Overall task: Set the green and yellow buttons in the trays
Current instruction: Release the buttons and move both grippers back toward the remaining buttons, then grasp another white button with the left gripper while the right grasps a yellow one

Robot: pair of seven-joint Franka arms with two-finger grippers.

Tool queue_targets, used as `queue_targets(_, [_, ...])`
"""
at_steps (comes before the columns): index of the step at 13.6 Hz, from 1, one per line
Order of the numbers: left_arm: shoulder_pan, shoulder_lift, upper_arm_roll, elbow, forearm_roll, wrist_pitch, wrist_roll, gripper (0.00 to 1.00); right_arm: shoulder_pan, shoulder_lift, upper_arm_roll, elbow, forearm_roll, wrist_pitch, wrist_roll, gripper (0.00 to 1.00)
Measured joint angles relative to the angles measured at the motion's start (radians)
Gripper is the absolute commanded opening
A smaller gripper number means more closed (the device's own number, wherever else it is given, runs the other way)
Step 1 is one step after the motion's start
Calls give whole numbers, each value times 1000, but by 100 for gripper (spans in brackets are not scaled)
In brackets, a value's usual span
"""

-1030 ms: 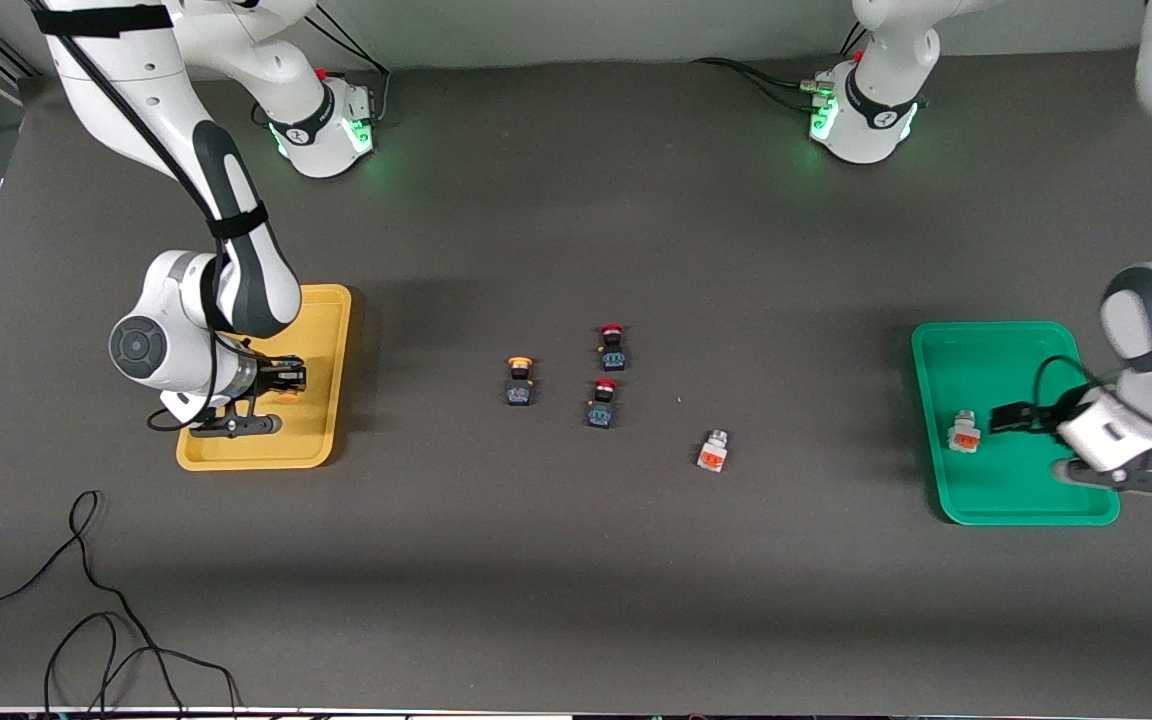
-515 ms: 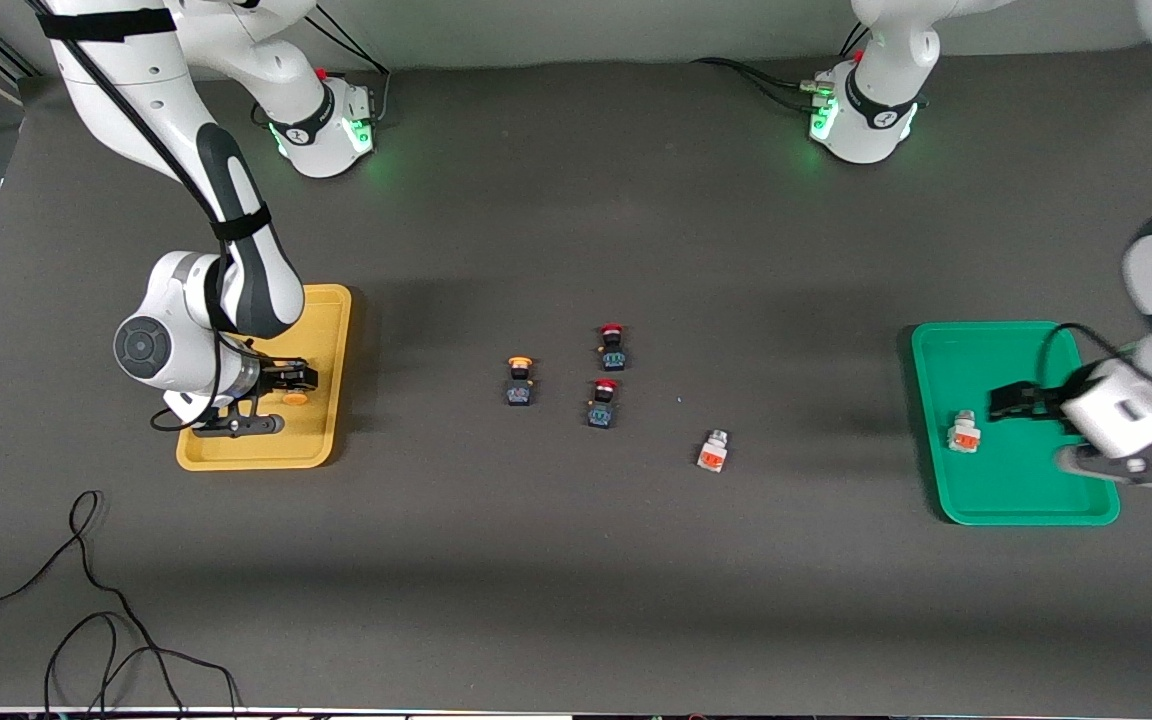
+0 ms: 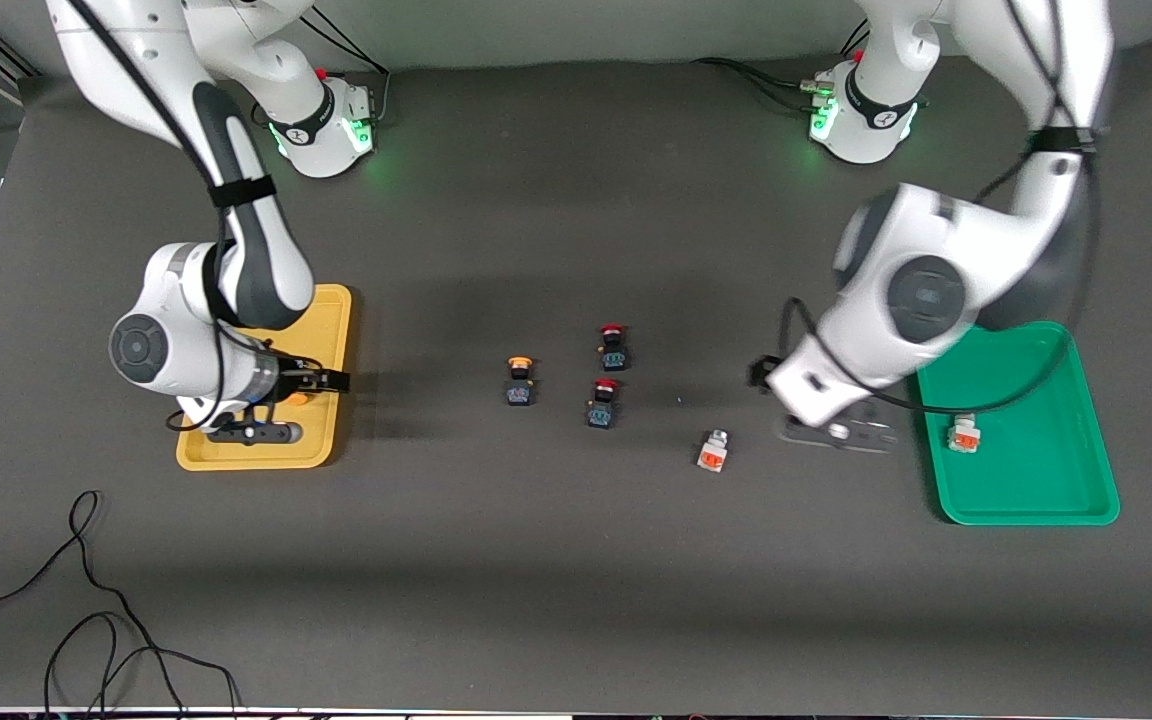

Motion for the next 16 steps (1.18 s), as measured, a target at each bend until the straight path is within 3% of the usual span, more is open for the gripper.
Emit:
queue_targets(4, [-82,57,2,-3,0,70,-1,100,131,24,5,94,45,-21,226,100])
queue_targets(6, [-91,113,3,-8,1,141,0,99,181,64,6,127,121,-20,273,100])
queue_targets(9, [-88,208,18,-15,16,261,16,99,247,136,8,200,149,-19,381,100])
queue_targets(16, [-63,315,32,-22,63,418,30,99,312,277,19,264,207,50,436,100])
